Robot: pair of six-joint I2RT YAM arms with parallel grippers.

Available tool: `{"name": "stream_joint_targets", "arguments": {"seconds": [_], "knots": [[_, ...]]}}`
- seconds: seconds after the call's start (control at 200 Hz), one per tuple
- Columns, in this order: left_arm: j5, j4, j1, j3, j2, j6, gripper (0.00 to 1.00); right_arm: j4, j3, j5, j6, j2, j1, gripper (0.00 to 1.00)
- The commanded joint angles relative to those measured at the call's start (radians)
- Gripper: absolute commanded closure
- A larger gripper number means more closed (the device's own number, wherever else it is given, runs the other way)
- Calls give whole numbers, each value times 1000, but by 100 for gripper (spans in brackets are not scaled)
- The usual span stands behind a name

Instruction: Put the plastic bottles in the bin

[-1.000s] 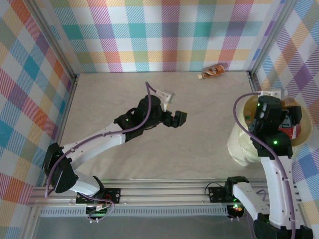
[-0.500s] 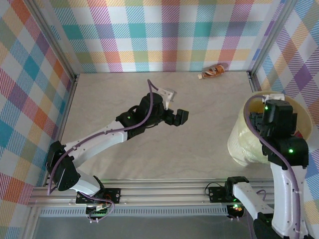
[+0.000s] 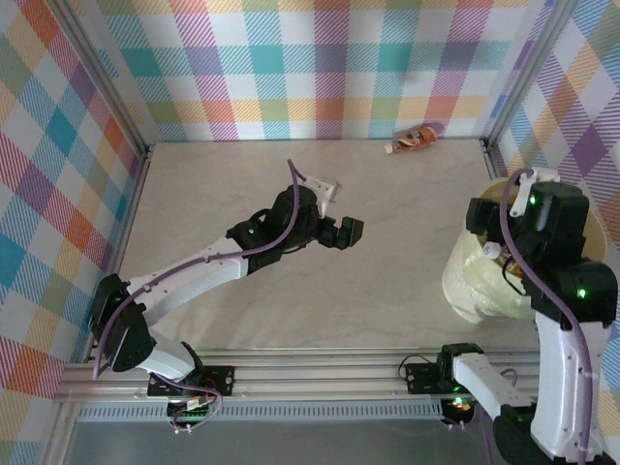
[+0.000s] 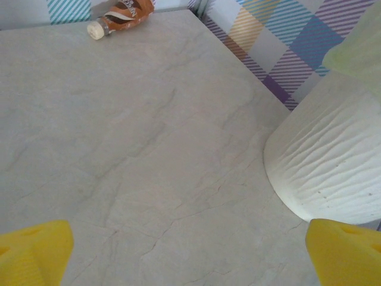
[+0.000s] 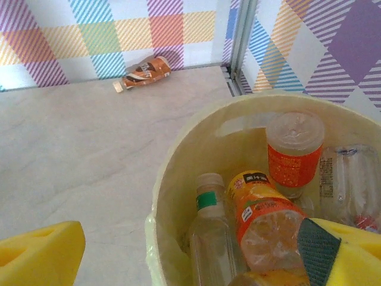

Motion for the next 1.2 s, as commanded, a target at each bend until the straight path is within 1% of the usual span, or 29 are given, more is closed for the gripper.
{"name": "stream_joint_targets", "arguments": {"seconds": [0.0, 0.035, 0.11, 0.215, 0.27, 0.455, 0.515, 0.655, 0.8, 0.84, 0.88, 0.935, 0.95, 0.99, 1.05, 1.135, 1.195], "knots": [[-24, 8, 12, -14, -32, 0, 0, -103, 33, 70, 95, 66, -4, 8], [-27, 8, 11, -15, -32, 5, 0, -141, 24, 80, 118, 73, -4, 9], [-31, 8, 12, -21, -27, 12, 0, -211, -8, 118, 144, 79, -5, 15], [-22, 3, 18, -16, -15, 19, 0, -289, -61, 248, 151, 85, -7, 22], [-18, -5, 20, -11, -5, 22, 0, -312, -86, 294, 154, 90, -15, 23], [-21, -9, 22, -11, 6, 16, 0, -232, -147, 298, 123, 84, -48, 29], [-29, -11, 22, -14, 6, 14, 0, -208, -153, 323, 110, 88, -54, 31], [-49, -17, 24, -27, -3, 14, 0, -198, -162, 402, 56, 94, -57, 31], [-54, -16, 25, -32, -7, 12, 0, -229, -170, 469, 40, 99, -60, 27], [-55, -17, 26, -30, -5, 10, 0, -224, -155, 463, 42, 89, -60, 24], [-52, -17, 27, -30, -4, 11, 0, -212, -130, 432, 44, 75, -60, 21], [-50, -17, 27, -28, -1, 8, 0, -192, -89, 361, 47, 54, -60, 20], [-49, -17, 27, -27, 1, 7, 0, -188, -78, 318, 46, 50, -60, 20], [-50, -17, 28, -27, 1, 4, 0, -182, -49, 252, 48, 41, -60, 18], [-49, -15, 27, -28, 4, -1, 0, -186, -12, 187, 52, 38, -60, 17], [-48, -15, 28, -31, 1, -6, 0, -235, 30, 180, 56, 52, -60, 16], [-51, -17, 29, -33, -3, -7, 0, -286, 52, 207, 59, 64, -60, 20]]}}
